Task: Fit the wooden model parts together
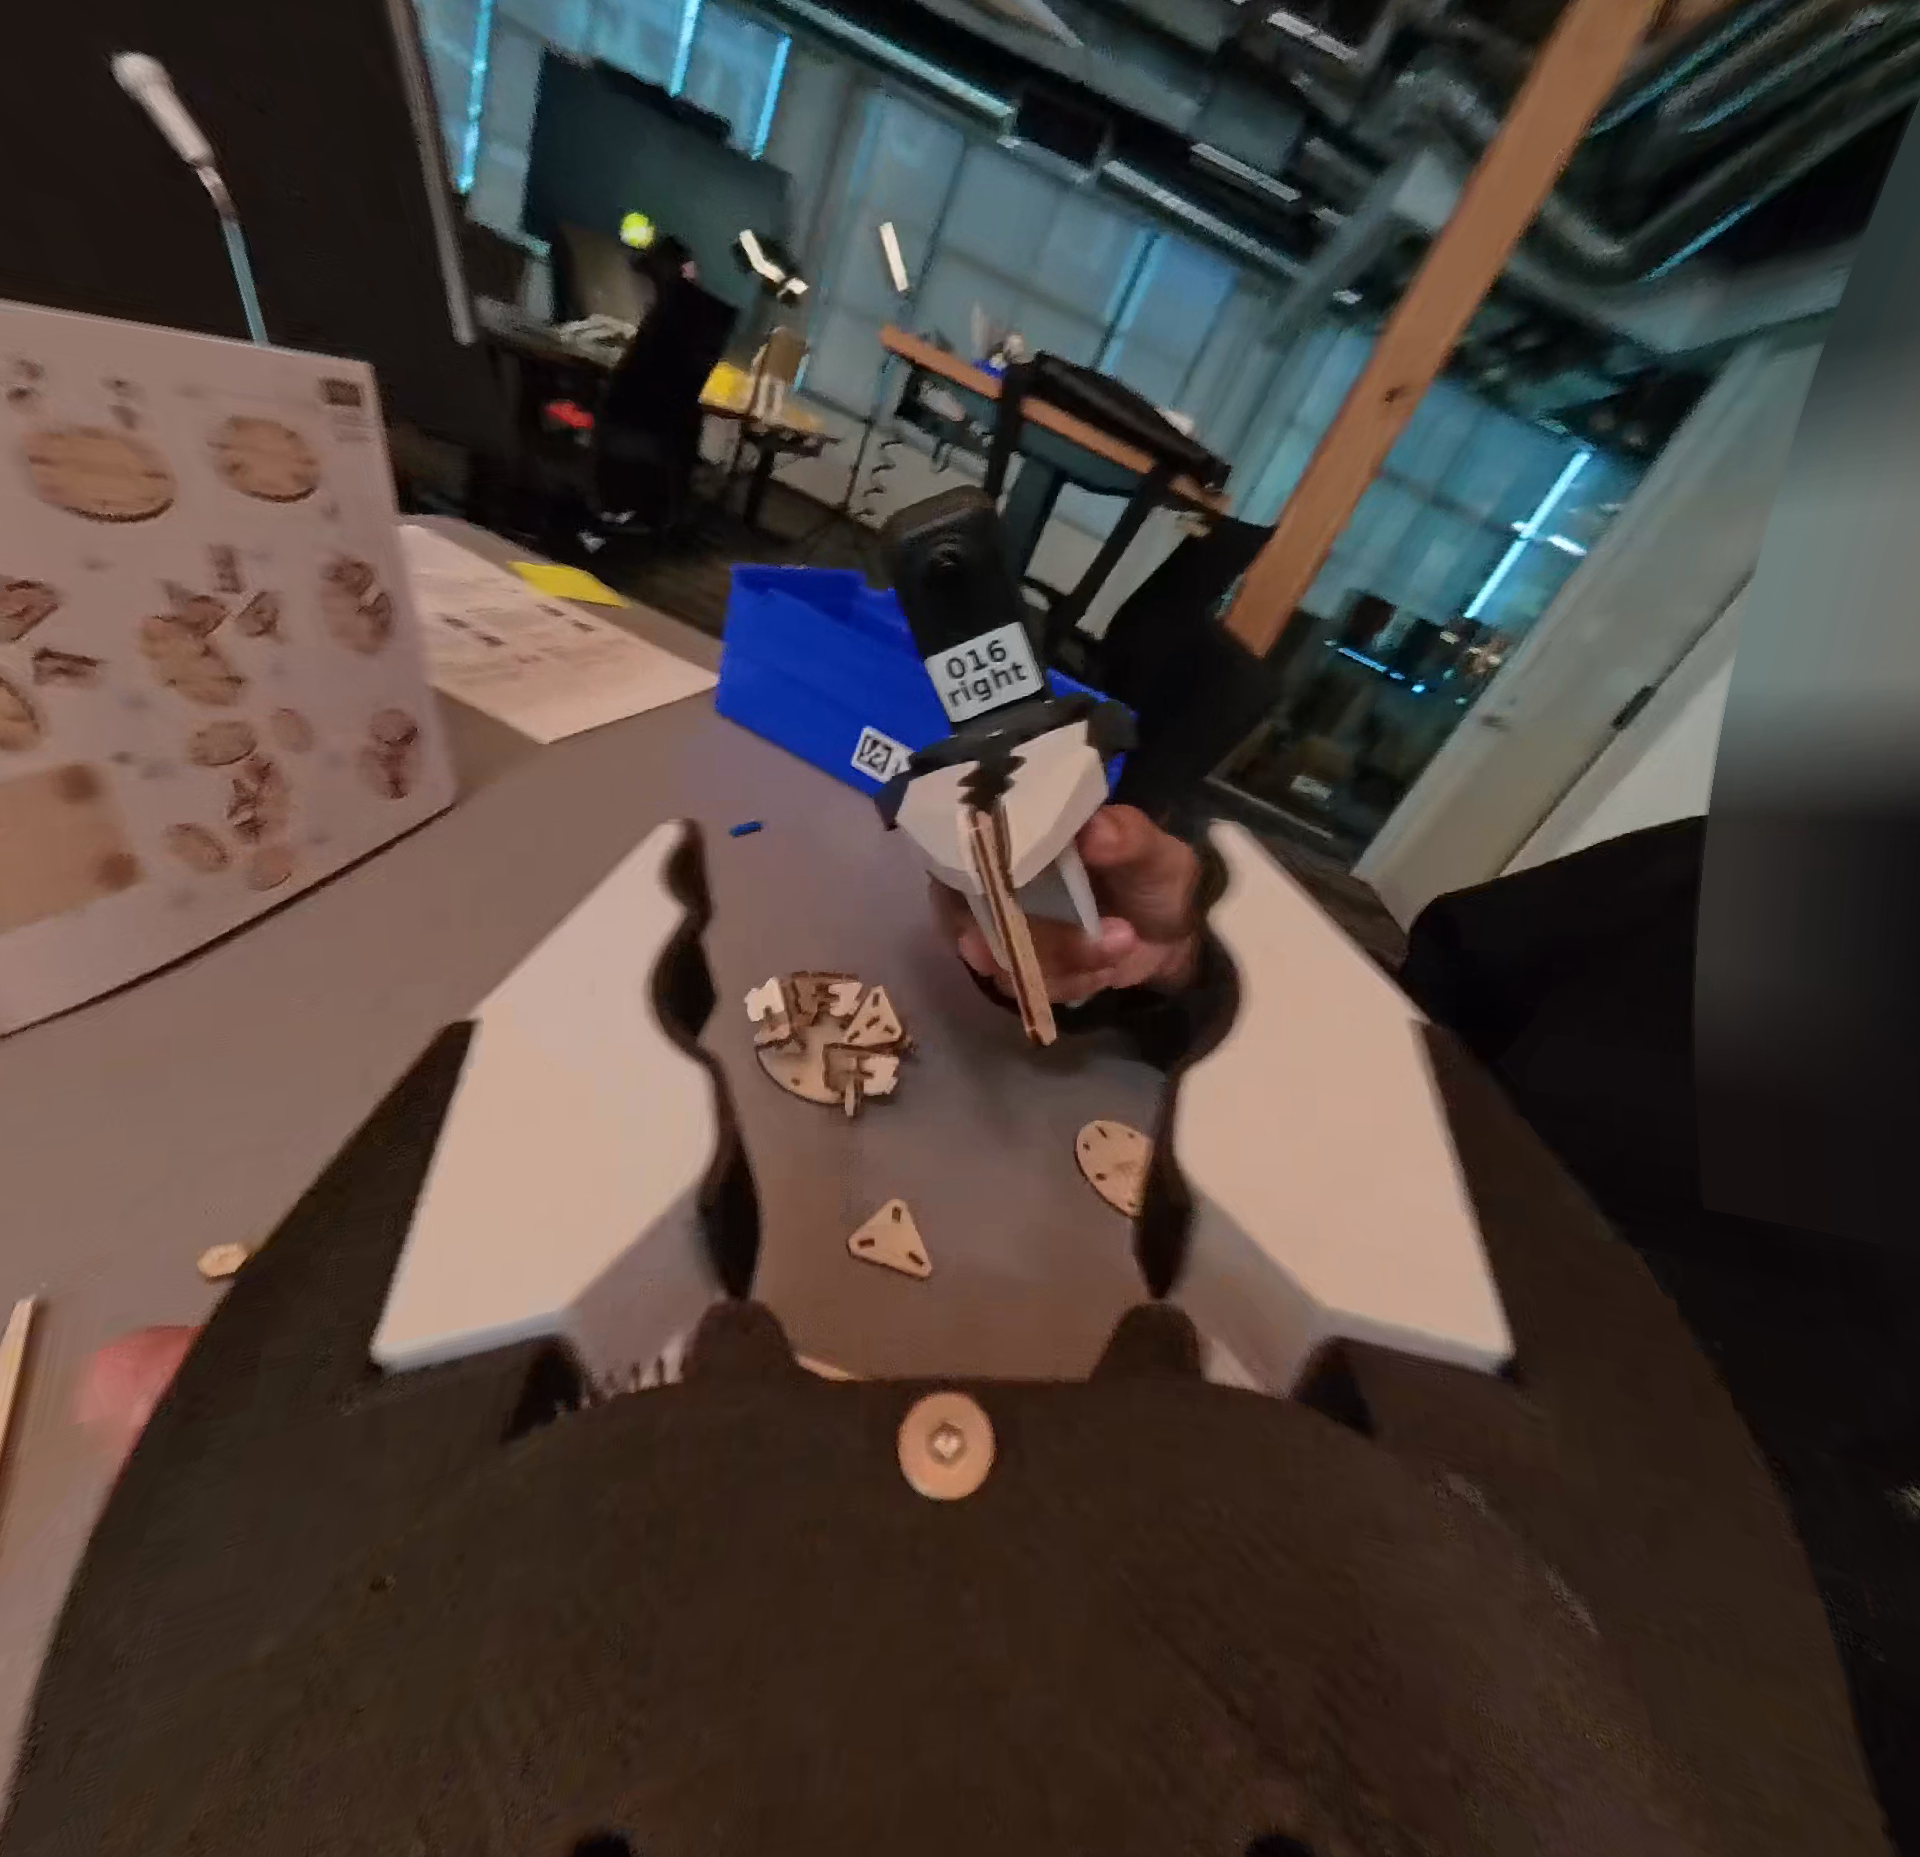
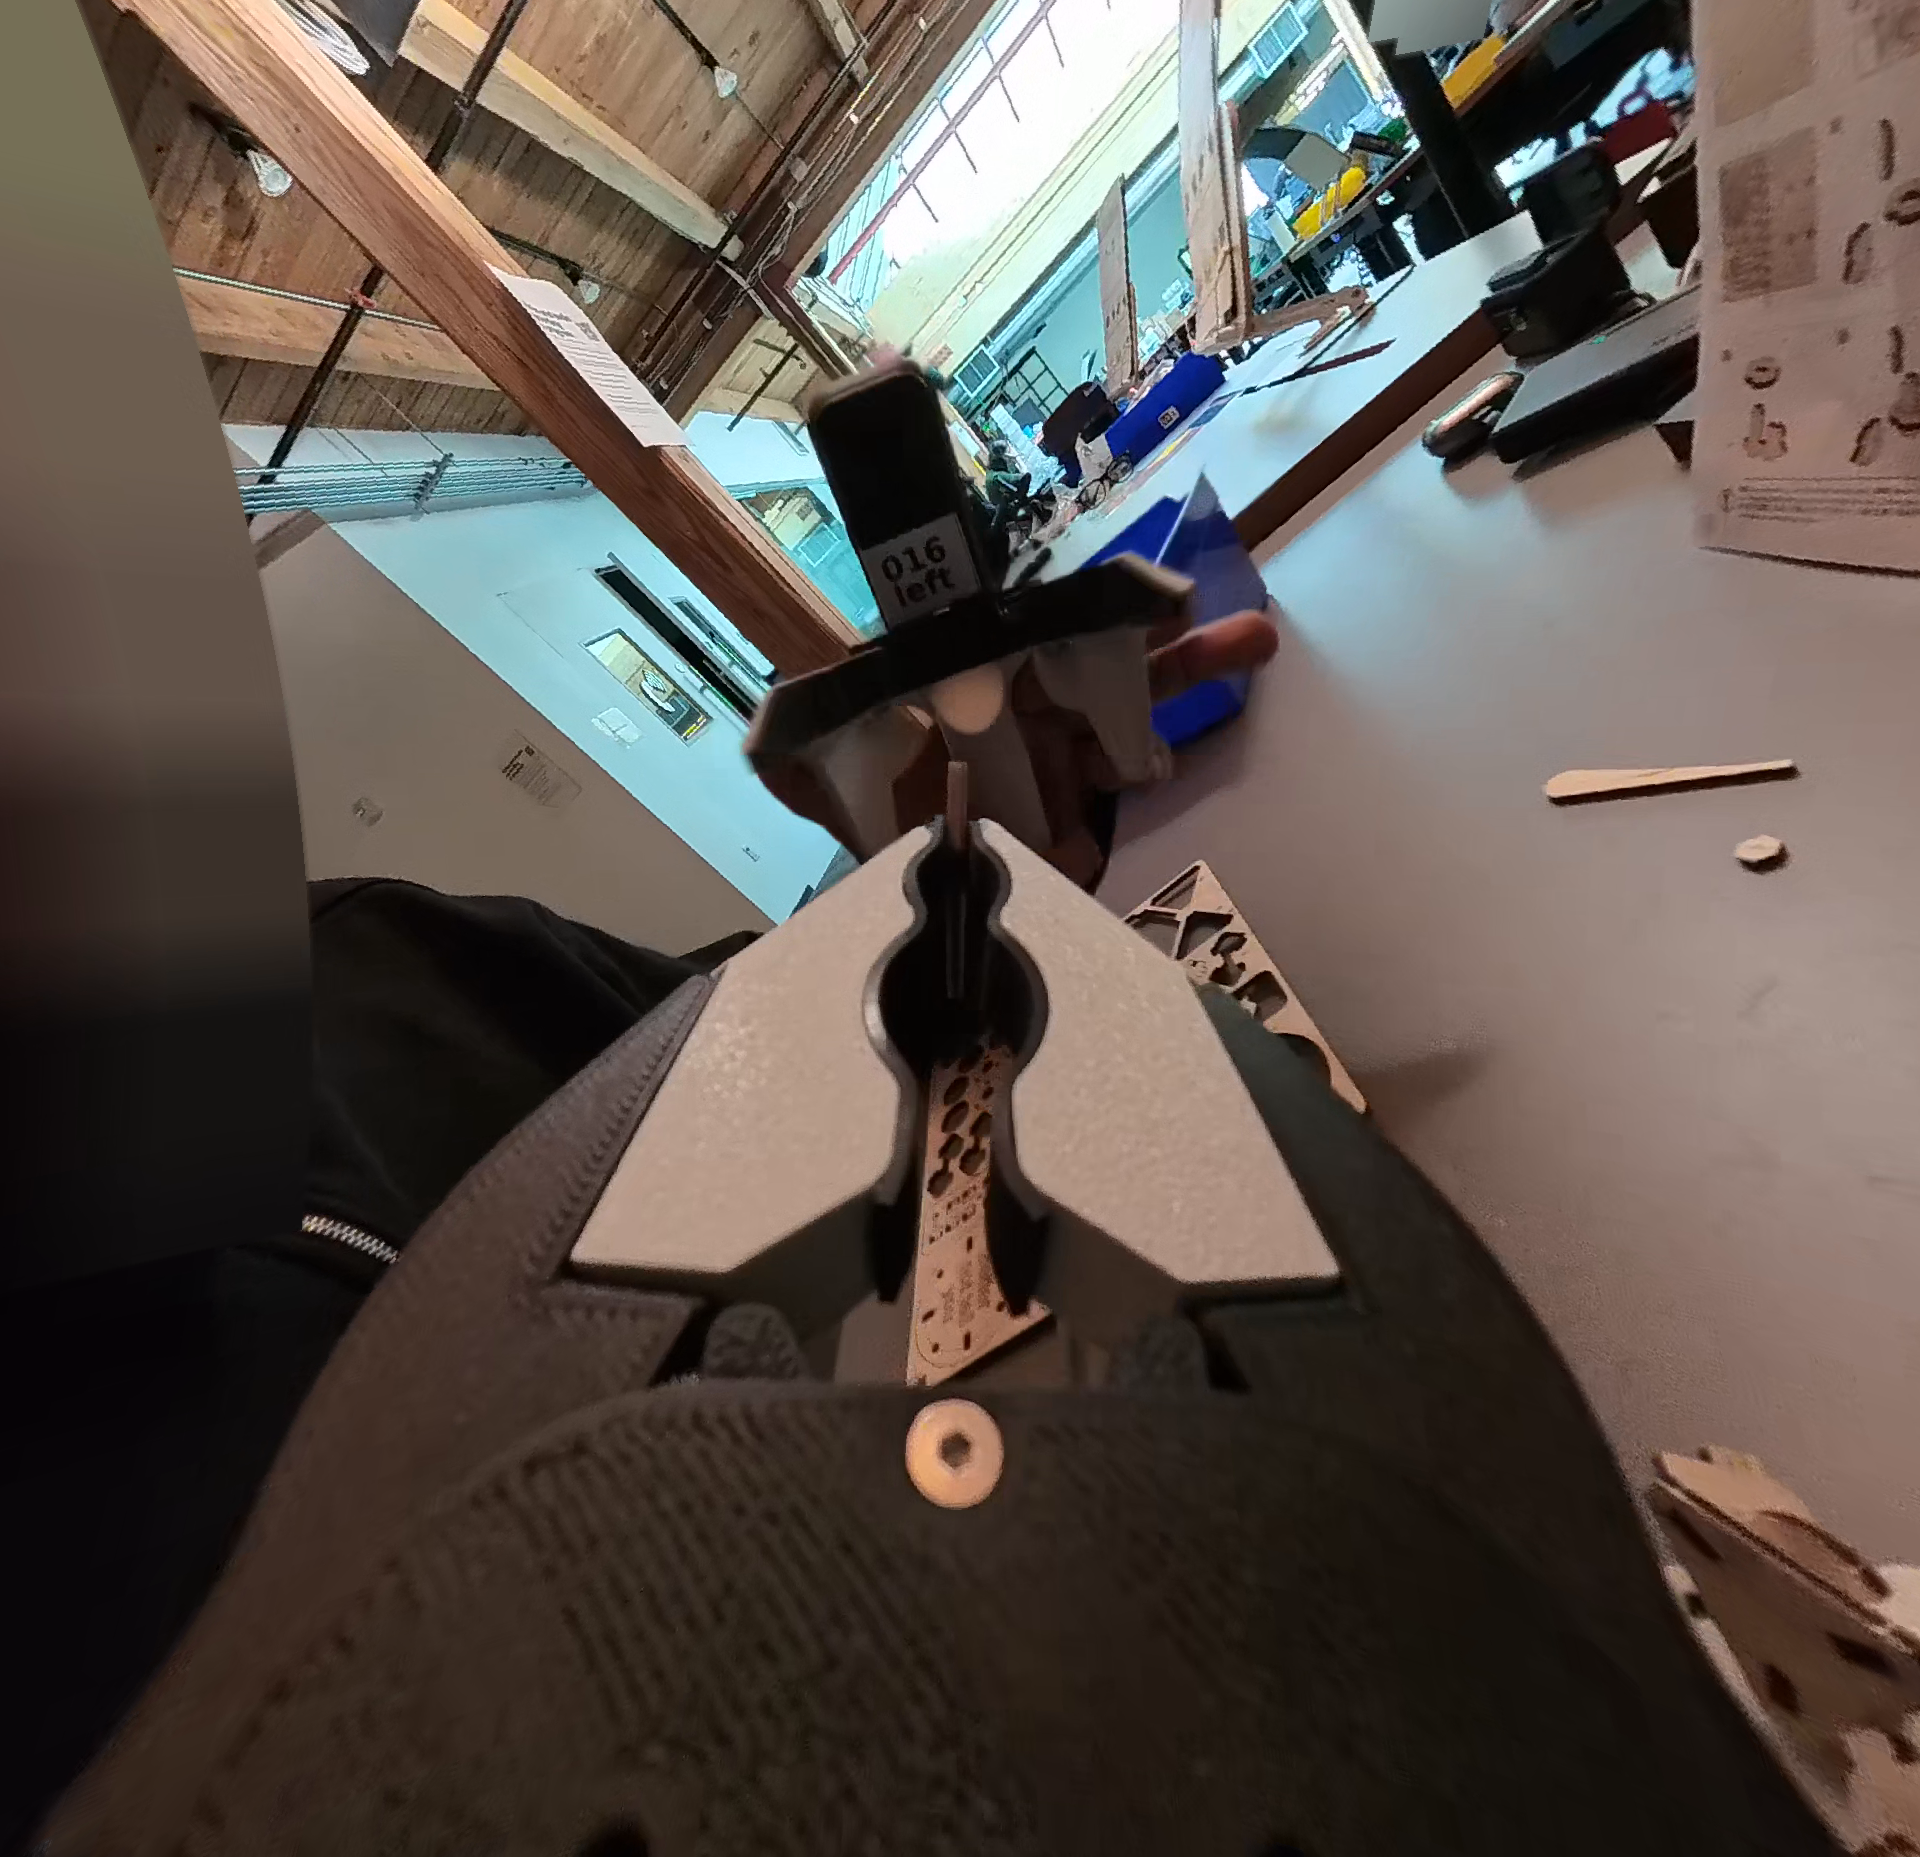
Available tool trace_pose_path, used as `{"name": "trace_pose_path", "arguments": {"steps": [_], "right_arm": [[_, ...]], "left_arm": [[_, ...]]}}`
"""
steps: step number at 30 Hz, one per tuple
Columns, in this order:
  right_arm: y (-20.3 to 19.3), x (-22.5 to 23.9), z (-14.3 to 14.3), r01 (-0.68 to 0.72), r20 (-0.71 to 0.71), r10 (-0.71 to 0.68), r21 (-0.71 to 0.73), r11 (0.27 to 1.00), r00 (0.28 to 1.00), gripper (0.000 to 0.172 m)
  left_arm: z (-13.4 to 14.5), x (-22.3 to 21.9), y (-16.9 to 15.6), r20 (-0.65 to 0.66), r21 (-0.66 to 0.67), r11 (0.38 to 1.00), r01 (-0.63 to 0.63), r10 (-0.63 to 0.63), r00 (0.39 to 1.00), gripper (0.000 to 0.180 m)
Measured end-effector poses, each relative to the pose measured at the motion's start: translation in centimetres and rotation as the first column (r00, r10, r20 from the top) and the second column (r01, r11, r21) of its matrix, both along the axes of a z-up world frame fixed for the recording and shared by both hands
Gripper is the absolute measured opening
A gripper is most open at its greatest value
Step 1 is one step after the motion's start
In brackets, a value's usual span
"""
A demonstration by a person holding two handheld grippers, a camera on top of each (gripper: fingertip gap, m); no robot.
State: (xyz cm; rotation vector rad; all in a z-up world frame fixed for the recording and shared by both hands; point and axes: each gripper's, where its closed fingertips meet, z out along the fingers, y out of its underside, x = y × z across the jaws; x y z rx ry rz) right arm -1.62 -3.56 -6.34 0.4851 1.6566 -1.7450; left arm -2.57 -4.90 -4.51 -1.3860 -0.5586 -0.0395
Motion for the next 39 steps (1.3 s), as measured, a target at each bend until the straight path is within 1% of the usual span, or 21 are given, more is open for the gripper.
{"name": "trace_pose_path", "arguments": {"steps": [2,3,4,5,7,8,9,11,12,13,15,18,22,23,25,27,29,33,35,36,39], "right_arm": [[0.2,0.1,0.5,0.003,-0.015,-0.004,-0.011,1.000,1.000,0.000],[0.3,0.1,0.7,0.009,-0.022,-0.009,-0.017,1.000,1.000,0.000],[0.4,0.0,0.9,0.015,-0.028,-0.015,-0.023,1.000,0.999,0.000],[0.6,0.0,1.1,0.021,-0.033,-0.022,-0.029,0.999,0.999,0.000],[0.9,-0.2,1.5,0.031,-0.043,-0.033,-0.038,0.999,0.999,0.000],[1.1,-0.2,1.7,0.037,-0.047,-0.039,-0.042,0.998,0.998,0.000],[1.2,-0.3,1.8,0.042,-0.051,-0.044,-0.045,0.998,0.998,0.000],[1.5,-0.4,2.1,0.052,-0.059,-0.055,-0.051,0.997,0.997,0.000],[1.7,-0.5,2.3,0.060,-0.065,-0.063,-0.054,0.997,0.996,0.000],[2.0,-0.7,2.5,0.071,-0.074,-0.075,-0.057,0.996,0.994,0.000],[2.7,-1.1,2.8,0.100,-0.105,-0.106,-0.057,0.993,0.989,0.000],[4.0,-2.0,2.9,0.172,-0.179,-0.176,-0.035,0.984,0.968,0.000],[5.5,-3.2,2.3,0.243,-0.273,-0.233,0.006,0.970,0.934,0.000],[5.7,-3.3,2.0,0.245,-0.278,-0.231,0.016,0.969,0.932,0.000],[6.0,-3.2,1.6,0.223,-0.267,-0.209,0.022,0.975,0.941,0.000],[6.4,-3.2,1.3,0.200,-0.237,-0.191,0.016,0.980,0.953,0.000],[7.1,-3.6,1.1,0.196,-0.199,-0.193,-0.002,0.981,0.961,0.000],[8.1,-4.4,0.0,0.191,-0.127,-0.191,-0.012,0.981,0.973,0.000],[8.1,-3.9,-0.4,0.149,-0.083,-0.150,-0.015,0.989,0.985,0.000],[7.8,-3.5,-0.6,0.121,-0.061,-0.122,-0.012,0.993,0.991,0.000],[6.9,-2.4,-1.6,0.072,-0.051,-0.070,0.024,0.997,0.996,0.000]], "left_arm": [[0.5,-1.2,-0.9,-0.079,0.014,0.989,-0.148,0.149,0.986,0.109],[0.8,-1.9,-2.0,-0.203,-0.029,0.960,-0.279,0.267,0.942,0.131],[1.0,-2.9,-3.6,-0.357,-0.104,0.887,-0.450,0.389,0.849,0.139],[1.4,-3.6,-5.5,-0.525,-0.171,0.763,-0.624,0.465,0.713,0.140],[2.7,-3.3,-7.6,-0.740,-0.162,0.563,-0.811,0.474,0.477,0.135],[3.4,-2.6,-7.8,-0.773,-0.095,0.540,-0.836,0.489,0.404,0.131],[3.5,-1.7,-7.3,-0.775,-0.048,0.572,-0.819,0.496,0.392,0.115],[2.1,0.6,-4.3,-0.769,-0.099,0.750,-0.654,0.359,0.529,0.038],[1.7,1.1,-3.4,-0.738,-0.142,0.797,-0.587,0.310,0.599,0.023],[1.8,0.7,-3.3,-0.692,-0.147,0.799,-0.583,0.338,0.638,0.022],[2.7,0.3,-3.8,-0.600,-0.092,0.806,-0.584,0.424,0.679,0.000],[3.2,-0.7,-4.8,-0.487,-0.054,0.767,-0.639,0.539,0.688,0.000],[2.8,-1.2,-2.4,-0.531,-0.127,0.726,-0.676,0.526,0.664,0.000],[2.7,-1.4,-1.2,-0.522,-0.142,0.737,-0.660,0.511,0.683,0.000],[1.8,-1.4,2.3,-0.458,-0.197,0.823,-0.532,0.402,0.793,0.001],[0.9,-1.7,5.3,-0.352,-0.249,0.886,-0.391,0.294,0.889,0.043],[0.3,-3.0,6.5,-0.304,-0.256,0.887,-0.385,0.304,0.903,0.072],[-3.3,-2.3,8.3,-0.215,-0.328,0.899,-0.289,0.227,0.950,0.088],[-5.0,-1.5,8.8,-0.134,-0.347,0.914,-0.209,0.172,0.976,0.077],[-5.4,-0.7,9.2,-0.083,-0.340,0.931,-0.131,0.109,0.991,0.055],[-5.4,0.7,9.7,0.075,-0.242,0.970,0.030,-0.012,0.997,0.025]]}}
